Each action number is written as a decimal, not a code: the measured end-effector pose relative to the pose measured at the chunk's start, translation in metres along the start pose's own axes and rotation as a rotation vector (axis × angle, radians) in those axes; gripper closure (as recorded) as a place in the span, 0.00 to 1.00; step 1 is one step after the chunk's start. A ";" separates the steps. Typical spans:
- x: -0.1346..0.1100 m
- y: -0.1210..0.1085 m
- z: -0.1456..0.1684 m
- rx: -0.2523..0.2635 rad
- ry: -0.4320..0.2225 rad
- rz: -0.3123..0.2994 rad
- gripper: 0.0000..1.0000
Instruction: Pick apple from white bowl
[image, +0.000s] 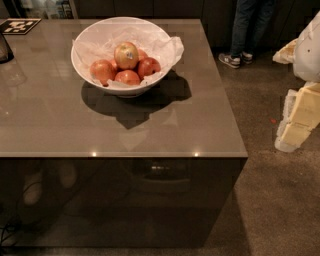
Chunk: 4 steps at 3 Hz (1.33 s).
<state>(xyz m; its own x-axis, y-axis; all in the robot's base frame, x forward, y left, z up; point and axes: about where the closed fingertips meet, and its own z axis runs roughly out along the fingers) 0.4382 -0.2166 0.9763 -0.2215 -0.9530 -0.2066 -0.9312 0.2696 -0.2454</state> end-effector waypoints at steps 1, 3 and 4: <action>-0.008 -0.005 -0.003 -0.001 0.003 -0.002 0.00; -0.090 -0.035 0.003 -0.070 -0.007 -0.150 0.00; -0.148 -0.056 0.009 -0.059 -0.032 -0.236 0.00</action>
Offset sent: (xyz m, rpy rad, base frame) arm 0.0383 0.0732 0.0285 -0.0366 0.1141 0.1803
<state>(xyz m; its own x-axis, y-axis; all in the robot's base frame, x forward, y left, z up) 0.5254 -0.0894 1.0116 0.0125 -0.9835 -0.1803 -0.9716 0.0307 -0.2347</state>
